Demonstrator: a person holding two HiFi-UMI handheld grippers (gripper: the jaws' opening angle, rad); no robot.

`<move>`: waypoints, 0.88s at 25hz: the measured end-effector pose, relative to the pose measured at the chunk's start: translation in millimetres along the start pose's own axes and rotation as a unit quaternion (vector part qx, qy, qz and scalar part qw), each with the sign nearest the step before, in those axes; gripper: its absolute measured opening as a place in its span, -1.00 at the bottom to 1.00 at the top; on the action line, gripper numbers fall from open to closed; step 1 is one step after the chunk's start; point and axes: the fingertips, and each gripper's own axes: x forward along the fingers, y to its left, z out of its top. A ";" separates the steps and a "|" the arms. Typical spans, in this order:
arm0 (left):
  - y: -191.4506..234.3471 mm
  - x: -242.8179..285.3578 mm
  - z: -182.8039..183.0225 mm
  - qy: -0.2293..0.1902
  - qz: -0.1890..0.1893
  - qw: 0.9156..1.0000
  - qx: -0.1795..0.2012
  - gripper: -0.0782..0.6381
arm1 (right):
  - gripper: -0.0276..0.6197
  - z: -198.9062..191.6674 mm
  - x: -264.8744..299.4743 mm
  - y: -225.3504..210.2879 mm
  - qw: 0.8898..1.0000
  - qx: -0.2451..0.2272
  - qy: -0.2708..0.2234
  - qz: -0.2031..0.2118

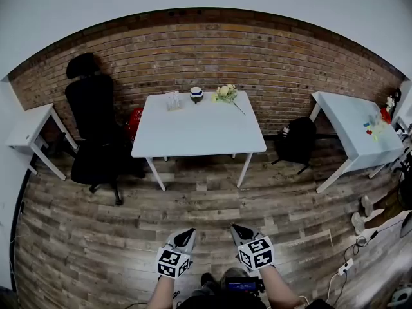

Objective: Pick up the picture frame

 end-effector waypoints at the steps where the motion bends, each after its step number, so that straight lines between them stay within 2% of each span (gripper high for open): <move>1: 2.7 2.7 0.3 0.001 -0.002 1.000 0.000 -0.75 | -0.89 1.6 3.3 -1.3 1.000 0.001 0.001 -0.001; 13: 45.7 46.0 11.0 0.009 0.004 1.000 -0.006 -0.75 | -0.89 24.3 61.1 -25.1 1.000 0.002 0.009 0.015; 22: 89.9 109.7 49.0 0.012 0.027 1.000 -0.001 -0.75 | -0.89 76.5 124.1 -77.7 0.999 -0.002 0.003 0.037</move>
